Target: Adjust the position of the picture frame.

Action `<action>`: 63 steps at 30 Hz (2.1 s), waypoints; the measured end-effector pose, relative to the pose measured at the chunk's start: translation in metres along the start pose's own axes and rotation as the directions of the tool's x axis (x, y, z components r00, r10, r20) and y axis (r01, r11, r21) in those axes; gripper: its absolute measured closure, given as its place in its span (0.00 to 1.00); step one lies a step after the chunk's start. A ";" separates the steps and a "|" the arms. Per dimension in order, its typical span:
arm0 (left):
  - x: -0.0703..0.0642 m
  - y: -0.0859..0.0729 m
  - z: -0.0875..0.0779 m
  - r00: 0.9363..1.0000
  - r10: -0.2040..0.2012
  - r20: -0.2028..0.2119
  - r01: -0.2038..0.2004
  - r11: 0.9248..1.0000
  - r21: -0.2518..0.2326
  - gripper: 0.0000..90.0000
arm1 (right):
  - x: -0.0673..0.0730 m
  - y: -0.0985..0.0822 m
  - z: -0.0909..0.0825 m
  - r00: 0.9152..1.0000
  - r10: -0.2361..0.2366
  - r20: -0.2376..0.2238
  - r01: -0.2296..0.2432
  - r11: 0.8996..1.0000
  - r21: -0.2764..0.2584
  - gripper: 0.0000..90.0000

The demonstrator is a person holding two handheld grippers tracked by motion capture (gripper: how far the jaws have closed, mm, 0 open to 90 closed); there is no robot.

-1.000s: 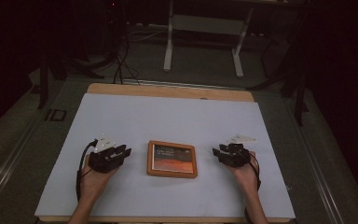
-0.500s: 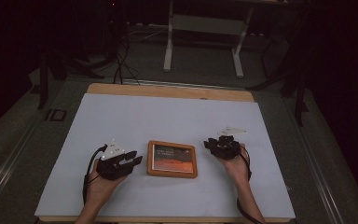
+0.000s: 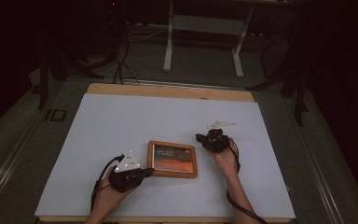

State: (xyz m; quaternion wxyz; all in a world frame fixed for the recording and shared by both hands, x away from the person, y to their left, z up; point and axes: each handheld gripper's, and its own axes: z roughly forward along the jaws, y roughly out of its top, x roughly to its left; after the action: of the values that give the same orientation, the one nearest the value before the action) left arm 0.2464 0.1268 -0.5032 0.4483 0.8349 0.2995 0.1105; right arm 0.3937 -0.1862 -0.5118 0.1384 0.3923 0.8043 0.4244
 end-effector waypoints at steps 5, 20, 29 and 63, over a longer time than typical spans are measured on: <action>-0.009 -0.003 0.012 0.998 0.053 0.024 -0.055 0.996 0.070 1.00 | 0.002 0.004 0.013 1.000 -0.001 -0.013 0.001 1.000 0.026 0.98; 0.003 -0.008 0.018 0.999 0.024 0.046 -0.029 0.994 0.101 1.00 | 0.010 -0.002 0.031 0.994 -0.043 -0.105 0.057 0.989 0.135 1.00; 0.022 -0.009 0.013 0.999 -0.042 -0.022 0.043 0.995 0.091 1.00 | 0.019 -0.018 0.013 0.989 -0.078 -0.126 0.094 0.988 0.126 1.00; 0.047 -0.007 0.030 0.930 -0.366 -0.037 0.367 0.930 0.010 0.33 | 0.050 -0.005 0.024 0.956 0.006 -0.294 0.038 0.989 0.142 0.26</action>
State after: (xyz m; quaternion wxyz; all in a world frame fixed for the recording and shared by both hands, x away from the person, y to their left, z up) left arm 0.2948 0.1377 -0.5304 0.4489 0.7660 0.4587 0.0366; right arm 0.3720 -0.1367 -0.5247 -0.0085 0.3275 0.8480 0.4166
